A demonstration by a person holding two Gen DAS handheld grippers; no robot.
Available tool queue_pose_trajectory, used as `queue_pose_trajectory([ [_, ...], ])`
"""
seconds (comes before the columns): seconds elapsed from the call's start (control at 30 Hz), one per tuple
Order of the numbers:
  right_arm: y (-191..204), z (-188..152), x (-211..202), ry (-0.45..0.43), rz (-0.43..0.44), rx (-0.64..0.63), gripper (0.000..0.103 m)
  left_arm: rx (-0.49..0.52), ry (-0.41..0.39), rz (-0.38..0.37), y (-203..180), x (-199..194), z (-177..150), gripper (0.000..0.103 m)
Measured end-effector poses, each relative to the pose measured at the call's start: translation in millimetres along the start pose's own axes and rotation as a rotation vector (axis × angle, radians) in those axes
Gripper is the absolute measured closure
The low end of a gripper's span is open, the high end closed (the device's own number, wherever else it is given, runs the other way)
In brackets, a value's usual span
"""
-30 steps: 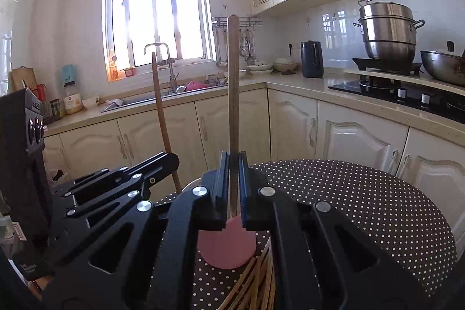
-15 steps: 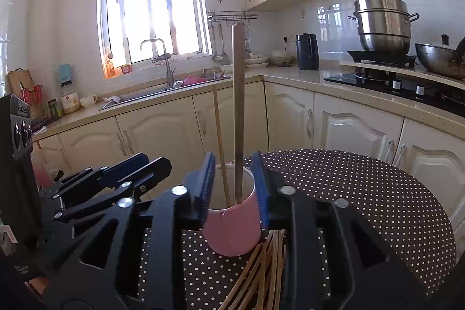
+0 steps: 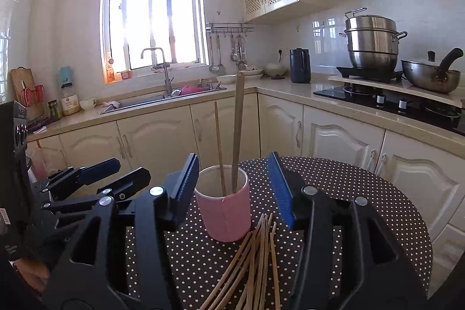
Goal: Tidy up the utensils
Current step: 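Open the right gripper to release the chopstick into the cup, then move the right gripper back to the chopstick pile and grasp one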
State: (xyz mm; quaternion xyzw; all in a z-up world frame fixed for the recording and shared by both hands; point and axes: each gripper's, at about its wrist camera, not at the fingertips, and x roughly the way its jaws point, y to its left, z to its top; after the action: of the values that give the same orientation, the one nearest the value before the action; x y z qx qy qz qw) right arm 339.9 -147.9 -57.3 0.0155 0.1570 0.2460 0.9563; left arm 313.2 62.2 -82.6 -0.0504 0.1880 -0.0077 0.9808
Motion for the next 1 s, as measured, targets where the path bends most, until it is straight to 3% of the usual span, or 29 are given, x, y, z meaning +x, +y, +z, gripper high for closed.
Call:
queue_pose_trajectory([
  [0.3, -27, -28, -2, 0.238, -0.006, 0.022, 0.050, 0.031, 0.198, -0.055, -21, 12, -30, 0.035],
  [0.53, -52, -63, 10, 0.419, -0.041, 0.062, 0.050, 0.063, 0.457, -0.067, -38, 50, -67, 0.035],
  [0.67, -64, -79, 20, 0.489, -0.041, 0.082, 0.050, 0.114, 0.579, -0.037, -46, 73, -84, 0.035],
  [1.0, -77, -102, 42, 0.602, -0.006, 0.116, 0.050, 0.100, 0.662, -0.054, -54, 107, -98, 0.035],
])
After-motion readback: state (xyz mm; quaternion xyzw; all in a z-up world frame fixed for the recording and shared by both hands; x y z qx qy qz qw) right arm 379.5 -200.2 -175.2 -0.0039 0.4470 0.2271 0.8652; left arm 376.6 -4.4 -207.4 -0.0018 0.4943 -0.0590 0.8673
